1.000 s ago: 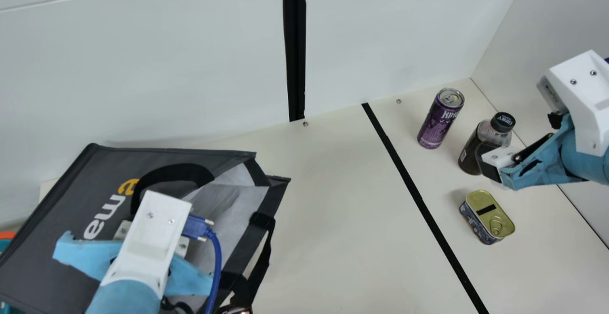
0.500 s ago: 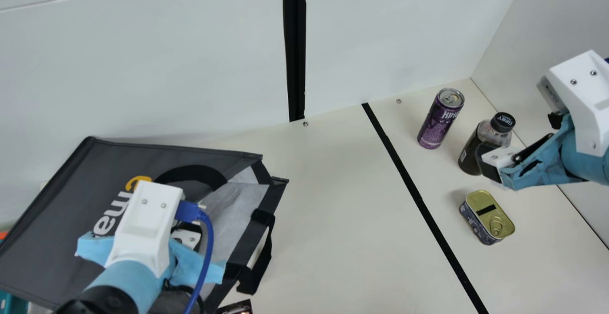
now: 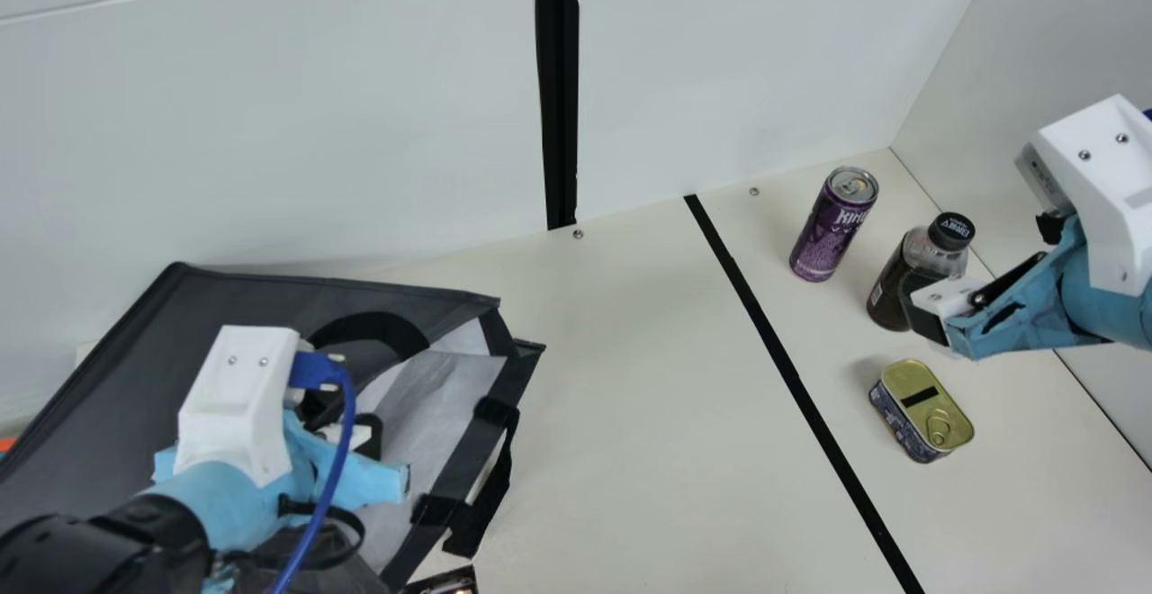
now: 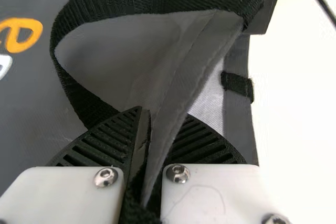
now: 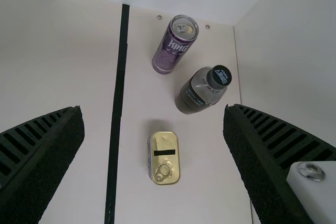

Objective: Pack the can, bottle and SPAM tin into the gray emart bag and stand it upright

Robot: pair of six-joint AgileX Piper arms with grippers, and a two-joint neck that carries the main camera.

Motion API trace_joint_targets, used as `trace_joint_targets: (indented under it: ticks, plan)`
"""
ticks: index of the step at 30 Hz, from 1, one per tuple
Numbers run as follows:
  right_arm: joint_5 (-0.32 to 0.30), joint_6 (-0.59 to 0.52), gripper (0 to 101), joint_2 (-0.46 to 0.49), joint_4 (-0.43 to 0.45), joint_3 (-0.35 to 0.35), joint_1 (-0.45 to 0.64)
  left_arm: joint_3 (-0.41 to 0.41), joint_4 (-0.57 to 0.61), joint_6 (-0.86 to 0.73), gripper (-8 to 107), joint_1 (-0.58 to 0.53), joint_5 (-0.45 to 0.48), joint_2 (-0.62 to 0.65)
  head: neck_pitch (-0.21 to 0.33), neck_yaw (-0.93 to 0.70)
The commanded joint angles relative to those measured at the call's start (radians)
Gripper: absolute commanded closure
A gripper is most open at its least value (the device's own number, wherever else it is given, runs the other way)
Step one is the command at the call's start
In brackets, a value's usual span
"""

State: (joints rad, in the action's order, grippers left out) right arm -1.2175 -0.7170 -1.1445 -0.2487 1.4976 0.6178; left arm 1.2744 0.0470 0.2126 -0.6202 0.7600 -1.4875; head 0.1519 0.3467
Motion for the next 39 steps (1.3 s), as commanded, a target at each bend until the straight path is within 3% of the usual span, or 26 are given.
trace_joint_targets:
  ticks: [1, 19, 39]
  plan:
    - [0.000, 0.000, 6, 0.000, 0.000, 0.000, 0.000, 0.002, 0.105, -0.039, 107, 0.022, 0.004, -0.002, 0.023, 0.002]
    - [0.000, 0.000, 6, 0.000, 0.000, 0.000, 0.000, -0.003, 0.407, -0.221, 107, 0.130, 0.025, -0.019, 0.023, 0.002]
    - [0.000, 0.000, 6, 0.000, 0.000, 0.000, 0.000, 0.032, 0.463, -0.276, 107, 0.164, 0.028, -0.046, 0.023, 0.002]
